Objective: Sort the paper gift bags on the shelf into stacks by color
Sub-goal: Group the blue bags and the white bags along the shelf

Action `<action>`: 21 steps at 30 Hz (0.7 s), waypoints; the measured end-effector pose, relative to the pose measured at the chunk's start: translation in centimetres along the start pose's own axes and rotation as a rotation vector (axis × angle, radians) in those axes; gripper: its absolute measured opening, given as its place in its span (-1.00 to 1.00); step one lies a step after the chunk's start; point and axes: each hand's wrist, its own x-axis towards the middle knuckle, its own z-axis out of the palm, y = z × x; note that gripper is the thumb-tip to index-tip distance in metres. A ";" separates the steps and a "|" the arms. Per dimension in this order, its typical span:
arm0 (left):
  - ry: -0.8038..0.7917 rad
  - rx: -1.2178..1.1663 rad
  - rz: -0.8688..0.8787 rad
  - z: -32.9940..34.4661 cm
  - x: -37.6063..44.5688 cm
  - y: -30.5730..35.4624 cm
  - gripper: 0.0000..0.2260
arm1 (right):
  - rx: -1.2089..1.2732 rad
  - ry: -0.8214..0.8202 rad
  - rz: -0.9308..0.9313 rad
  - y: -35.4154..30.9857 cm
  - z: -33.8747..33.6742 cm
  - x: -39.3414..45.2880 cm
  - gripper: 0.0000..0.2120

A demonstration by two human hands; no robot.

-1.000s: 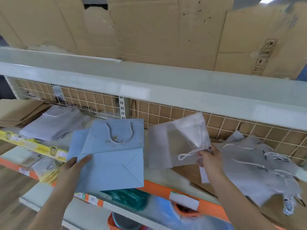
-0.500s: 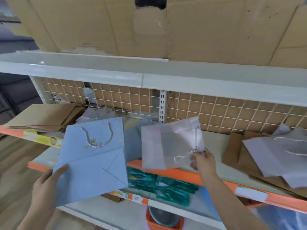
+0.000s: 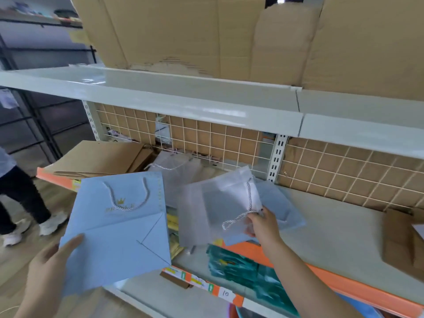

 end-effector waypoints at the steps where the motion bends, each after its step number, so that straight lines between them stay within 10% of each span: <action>1: -0.018 -0.011 0.060 0.5 -0.8 1.5 -0.58 | 0.014 -0.014 0.008 -0.3 1.3 0.7 -0.93; 15: -0.071 0.018 0.134 4.6 8.9 7.7 -0.80 | 0.217 -0.176 0.253 -5.5 17.3 11.2 -0.90; 21: -0.182 -0.012 0.138 6.2 13.1 8.9 -0.83 | -0.291 0.008 -0.048 -5.9 21.1 11.9 -0.59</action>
